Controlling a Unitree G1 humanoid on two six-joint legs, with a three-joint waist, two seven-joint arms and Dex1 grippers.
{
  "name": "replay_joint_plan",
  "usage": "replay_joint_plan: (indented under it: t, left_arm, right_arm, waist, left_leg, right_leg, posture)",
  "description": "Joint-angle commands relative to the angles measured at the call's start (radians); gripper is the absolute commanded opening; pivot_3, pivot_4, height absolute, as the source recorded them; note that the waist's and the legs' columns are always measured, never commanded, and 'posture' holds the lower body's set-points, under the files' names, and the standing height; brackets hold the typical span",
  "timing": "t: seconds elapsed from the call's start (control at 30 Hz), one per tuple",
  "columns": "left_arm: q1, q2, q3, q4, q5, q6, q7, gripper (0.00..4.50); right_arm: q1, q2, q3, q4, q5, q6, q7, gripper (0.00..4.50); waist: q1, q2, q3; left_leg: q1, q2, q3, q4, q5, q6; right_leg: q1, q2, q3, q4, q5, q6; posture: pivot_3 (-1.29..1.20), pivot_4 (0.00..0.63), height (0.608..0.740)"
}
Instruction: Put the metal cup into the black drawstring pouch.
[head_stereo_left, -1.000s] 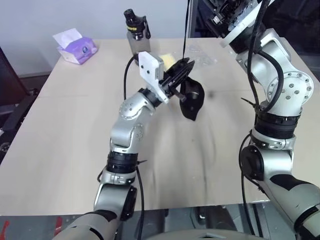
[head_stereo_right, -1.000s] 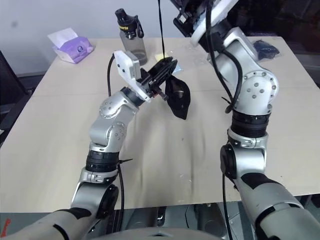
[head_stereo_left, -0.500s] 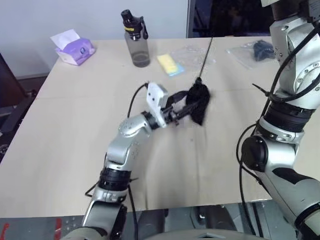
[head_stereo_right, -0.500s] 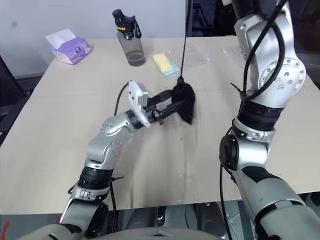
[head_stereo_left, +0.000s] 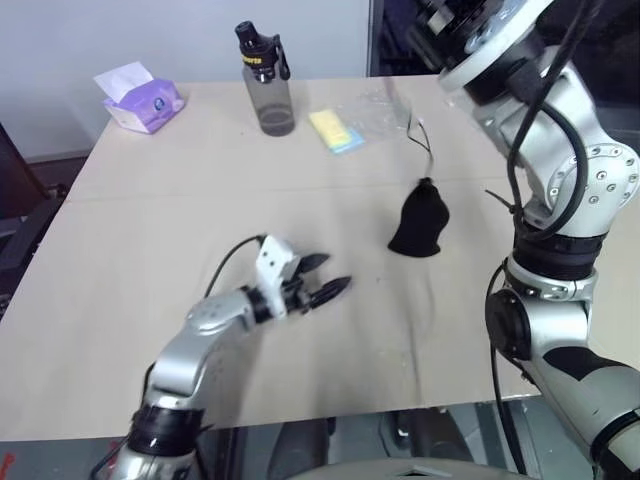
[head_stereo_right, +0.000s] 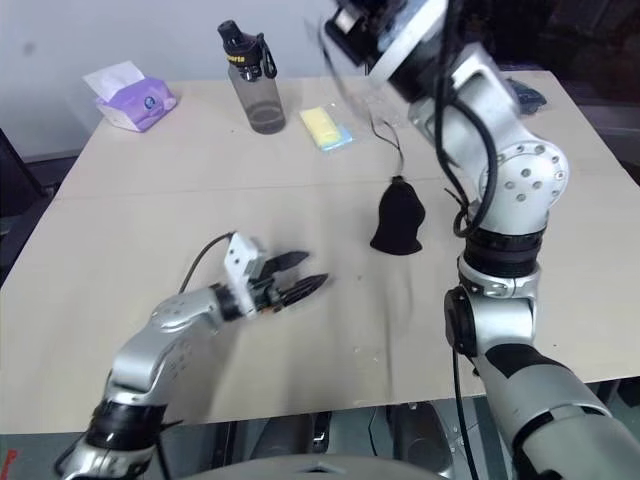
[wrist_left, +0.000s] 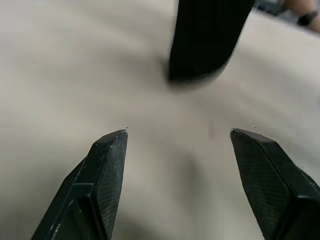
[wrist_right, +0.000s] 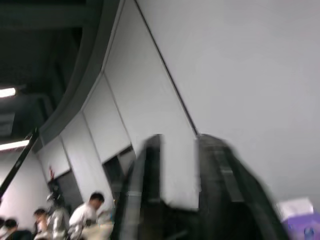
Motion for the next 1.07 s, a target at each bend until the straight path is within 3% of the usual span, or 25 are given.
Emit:
replay_joint_plan:
  t: [0.03,0.2,0.33,0.37,0.43,0.5,0.63,0.77,1.07]
  left_arm:
    - [0.08,0.067,0.095,-0.042,-0.008,-0.022,-0.024,3.4]
    - [0.162,0.115,0.148,-0.027,0.011,-0.05,-0.03,3.4]
    - [0.201,0.104,0.15,-0.006,0.079,-0.144,0.004,3.4]
    - [0.207,0.095,0.152,-0.005,0.084,-0.155,0.015,3.4]
    - [0.222,0.083,0.161,-0.008,0.081,-0.171,0.024,3.4]
    - [0.24,0.074,0.174,-0.004,0.087,-0.191,0.035,3.4]
    - [0.296,0.059,0.212,-0.007,0.075,-0.219,0.03,3.4]
    - [0.327,0.057,0.2,-0.03,0.084,-0.235,0.027,3.4]
    - [0.343,0.021,0.194,-0.07,0.066,-0.248,0.033,3.4]
  right_arm:
    - [0.021,-0.004,0.036,-0.047,0.031,0.061,-0.022,2.2]
    - [0.067,-0.072,0.102,-0.025,-0.065,0.148,-0.027,2.2]
    - [0.605,-0.404,-0.023,-0.077,-0.242,0.035,0.449,2.2]
    - [0.677,-0.446,-0.014,-0.055,-0.322,-0.051,0.535,2.2]
    - [0.779,-0.515,0.02,-0.002,-0.466,-0.187,0.672,2.2]
    - [0.856,-0.575,0.061,0.066,-0.612,-0.325,0.804,2.2]
    - [0.974,-0.594,0.055,0.159,-0.74,-0.554,0.979,2.2]
    - [1.024,-0.585,0.035,0.23,-0.776,-0.644,1.068,2.2]
    - [1.083,-0.545,0.013,0.323,-0.839,-0.774,1.114,2.2]
  waist:
    - [0.0,0.0,0.0]
    - [0.005,0.0,0.0]
    - [0.056,-0.019,-0.015]
    - [0.057,-0.017,-0.013]
    - [0.045,0.002,-0.007]
    - [0.022,0.006,-0.008]
    - [0.007,-0.002,-0.008]
    - [0.007,-0.001,-0.008]
    - [0.014,-0.002,-0.008]
  left_leg:
    - [0.0,0.0,0.0,0.0,0.0,0.0]
    - [0.0,0.0,0.0,0.0,0.0,0.0]
    - [-0.001,0.0,-0.002,-0.002,0.0,0.0]
    - [-0.002,0.001,-0.001,-0.001,0.0,0.0]
    - [-0.002,0.0,0.007,-0.001,0.0,0.0]
    - [0.0,-0.003,0.014,-0.001,-0.001,0.002]
    - [0.016,0.007,0.021,-0.002,-0.002,0.002]
    - [0.018,0.01,0.021,-0.002,-0.002,0.002]
    - [0.017,0.01,0.024,-0.002,-0.002,0.002]
  right_leg:
    - [0.0,0.0,0.0,0.0,0.0,0.0]
    - [0.001,-0.002,0.0,-0.001,-0.002,-0.003]
    - [0.006,-0.003,-0.007,-0.01,-0.002,-0.002]
    - [0.011,-0.004,-0.009,-0.018,-0.002,-0.002]
    - [0.01,-0.008,0.0,-0.018,-0.003,-0.002]
    - [0.006,-0.009,0.01,-0.014,-0.002,-0.001]
    - [0.018,0.001,0.01,-0.013,-0.005,0.003]
    - [0.018,0.003,0.01,-0.013,-0.005,0.002]
    - [0.018,0.001,0.012,-0.014,-0.005,0.002]
  posture:
    - [0.0,0.15,0.74]
    - [0.0,0.15,0.74]
    - [0.0,0.15,0.74]
    - [0.0,0.15,0.74]
    - [0.0,0.15,0.74]
    - [0.0,0.15,0.74]
    - [0.0,0.15,0.74]
    - [0.0,0.15,0.74]
    - [0.0,0.15,0.74]
